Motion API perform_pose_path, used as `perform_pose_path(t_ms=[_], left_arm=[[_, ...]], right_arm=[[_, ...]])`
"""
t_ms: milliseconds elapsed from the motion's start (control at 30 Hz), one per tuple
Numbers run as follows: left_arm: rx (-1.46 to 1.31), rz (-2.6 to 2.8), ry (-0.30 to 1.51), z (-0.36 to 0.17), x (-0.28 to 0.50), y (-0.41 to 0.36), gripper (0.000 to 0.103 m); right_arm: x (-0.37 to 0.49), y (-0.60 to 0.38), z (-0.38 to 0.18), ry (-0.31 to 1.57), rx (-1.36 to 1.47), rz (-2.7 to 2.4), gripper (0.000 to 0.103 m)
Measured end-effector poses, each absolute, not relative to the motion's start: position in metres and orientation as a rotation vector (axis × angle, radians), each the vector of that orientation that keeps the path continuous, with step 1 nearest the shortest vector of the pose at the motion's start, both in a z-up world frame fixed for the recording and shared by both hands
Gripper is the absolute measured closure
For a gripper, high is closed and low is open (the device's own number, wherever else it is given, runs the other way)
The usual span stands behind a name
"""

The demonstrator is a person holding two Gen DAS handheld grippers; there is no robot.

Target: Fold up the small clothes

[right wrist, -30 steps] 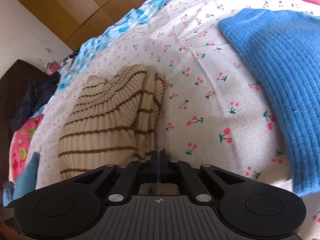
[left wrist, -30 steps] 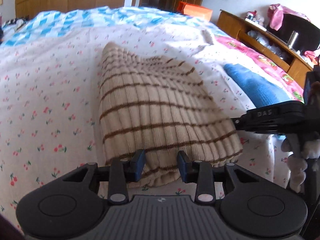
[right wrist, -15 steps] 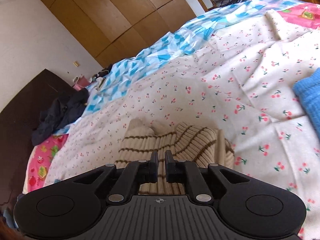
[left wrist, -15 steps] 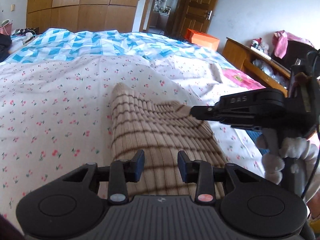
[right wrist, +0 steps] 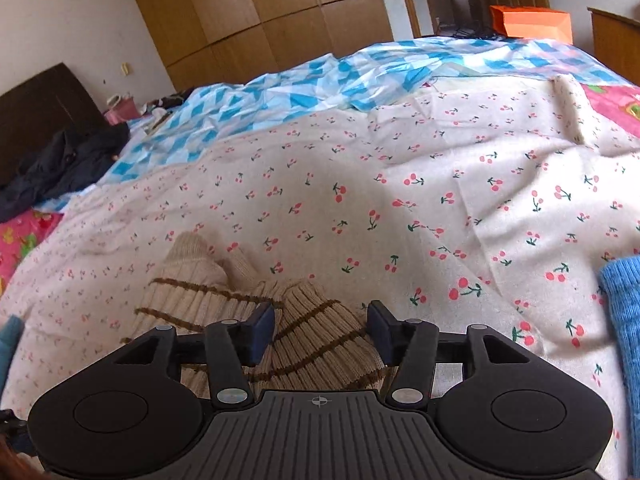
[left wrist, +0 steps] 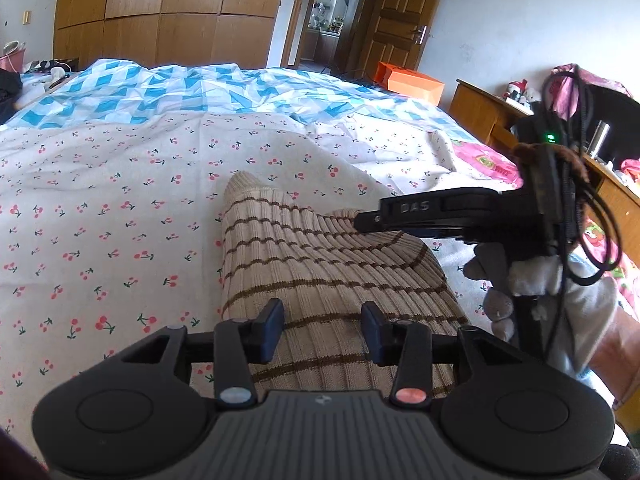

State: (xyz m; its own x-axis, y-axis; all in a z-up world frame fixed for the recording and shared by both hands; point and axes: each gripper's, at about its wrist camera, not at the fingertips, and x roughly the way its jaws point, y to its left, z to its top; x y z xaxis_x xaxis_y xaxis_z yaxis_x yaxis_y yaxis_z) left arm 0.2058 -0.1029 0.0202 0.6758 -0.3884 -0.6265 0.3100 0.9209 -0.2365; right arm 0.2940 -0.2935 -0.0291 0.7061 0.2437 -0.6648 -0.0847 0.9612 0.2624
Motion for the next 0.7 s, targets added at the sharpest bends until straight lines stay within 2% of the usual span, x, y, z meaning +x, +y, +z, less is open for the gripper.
perform_pose_path(t_ms=[33,67,100,300,533,600,700], left_arm=[[-0.112,-0.393,0.731,0.021,0.206,-0.103,0.056],[-0.114,-0.393,0.732,0.021,0.206,-0.103,0.056],[-0.117,-0.392,0.732,0.022,0.206,-0.103,0.056],[-0.099,-0.393,0.679,0.028,0.201,-0.107,0.056],[-0.041,-0.389,0.690,0.017,0.204,-0.116,0.054],[-0.027,-0.389,0.695,0.016,0.203,-0.116,0.053],[-0.044,-0.379,0.709,0.018,0.202,-0.113,0.053]], right_arm=[[0.294,-0.293,-0.029,0.771,0.211,0.181,0.071],[0.292,-0.293,-0.027,0.773,0.215,0.184,0.089],[0.288,-0.296,-0.025,0.767,0.229,0.192,0.092],[0.259,-0.336,-0.009,0.642,0.387,0.127,0.094],[0.267,-0.350,-0.054,0.738,0.476,0.034,0.094],[0.266,-0.349,-0.054,0.742,0.486,0.035,0.087],[0.266,-0.345,-0.039,0.727,0.456,0.051,0.085]])
